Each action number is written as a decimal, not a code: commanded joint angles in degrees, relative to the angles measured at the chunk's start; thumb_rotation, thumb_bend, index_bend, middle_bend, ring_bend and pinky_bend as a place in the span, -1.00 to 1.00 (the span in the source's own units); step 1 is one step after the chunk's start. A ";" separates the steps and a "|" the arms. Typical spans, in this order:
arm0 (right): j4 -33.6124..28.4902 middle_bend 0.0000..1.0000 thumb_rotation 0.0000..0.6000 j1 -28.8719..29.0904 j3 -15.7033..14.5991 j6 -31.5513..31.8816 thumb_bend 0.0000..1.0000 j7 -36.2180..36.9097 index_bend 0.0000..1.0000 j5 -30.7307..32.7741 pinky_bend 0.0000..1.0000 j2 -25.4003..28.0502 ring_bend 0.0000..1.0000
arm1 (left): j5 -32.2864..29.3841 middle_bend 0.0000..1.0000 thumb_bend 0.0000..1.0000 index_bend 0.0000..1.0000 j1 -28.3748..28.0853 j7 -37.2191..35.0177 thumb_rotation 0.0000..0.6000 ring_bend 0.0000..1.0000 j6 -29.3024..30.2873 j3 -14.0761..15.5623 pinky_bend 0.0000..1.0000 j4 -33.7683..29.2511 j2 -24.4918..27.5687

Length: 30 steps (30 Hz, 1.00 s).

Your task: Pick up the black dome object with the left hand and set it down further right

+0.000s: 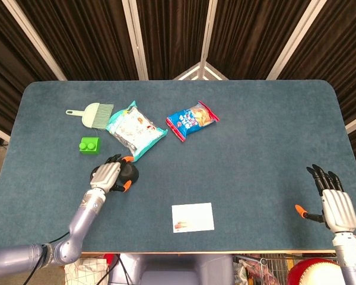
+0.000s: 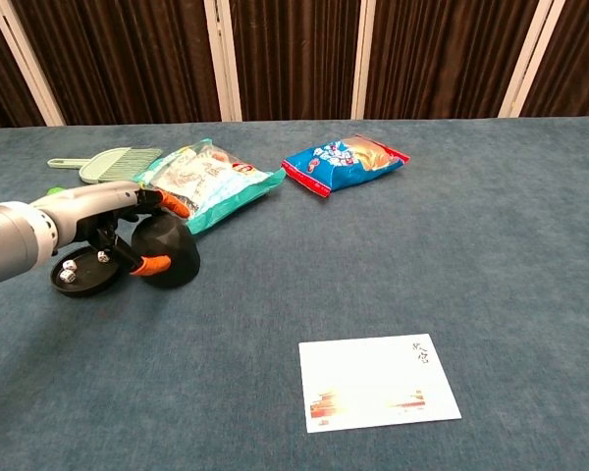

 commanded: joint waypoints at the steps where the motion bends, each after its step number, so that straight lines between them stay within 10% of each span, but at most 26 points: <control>1: -0.02 -0.87 1.00 0.02 0.00 0.01 -0.56 -0.22 -0.80 -0.02 -0.93 -0.04 -0.75 | 0.19 -1.00 -0.35 -0.84 0.01 -0.39 1.00 -1.00 -0.30 0.02 -1.00 -0.86 0.77; 10: -0.24 -0.87 1.00 0.22 -0.06 -0.17 -0.56 -1.18 -0.80 -0.10 -0.93 -0.19 -0.75 | 5.72 -1.00 -0.47 -0.94 2.98 -1.92 1.00 -1.00 3.75 0.49 -1.00 -10.81 8.68; 16: -0.58 -0.87 1.00 -0.39 0.04 1.29 -0.56 -1.12 -0.80 -0.48 -0.93 0.05 -0.75 | 23.05 -1.00 -0.43 -0.84 15.38 -2.87 1.00 -1.00 21.95 7.79 -1.00 -21.80 19.78; 20: -0.08 -0.87 1.00 -0.62 0.39 2.27 -0.56 -2.06 -0.80 -0.37 -0.93 -0.49 -0.75 | 30.07 -1.00 -0.41 -0.79 24.73 -4.42 1.00 -1.00 35.46 11.82 -1.00 -20.16 23.23; 30: 2.27 -0.89 1.00 -0.79 1.94 5.42 -0.56 -5.38 -0.80 -0.36 -0.93 -2.71 -0.79 | 29.69 -1.00 -0.39 -0.73 34.39 -16.57 1.00 -1.00 40.75 13.32 -1.00 -14.40 28.67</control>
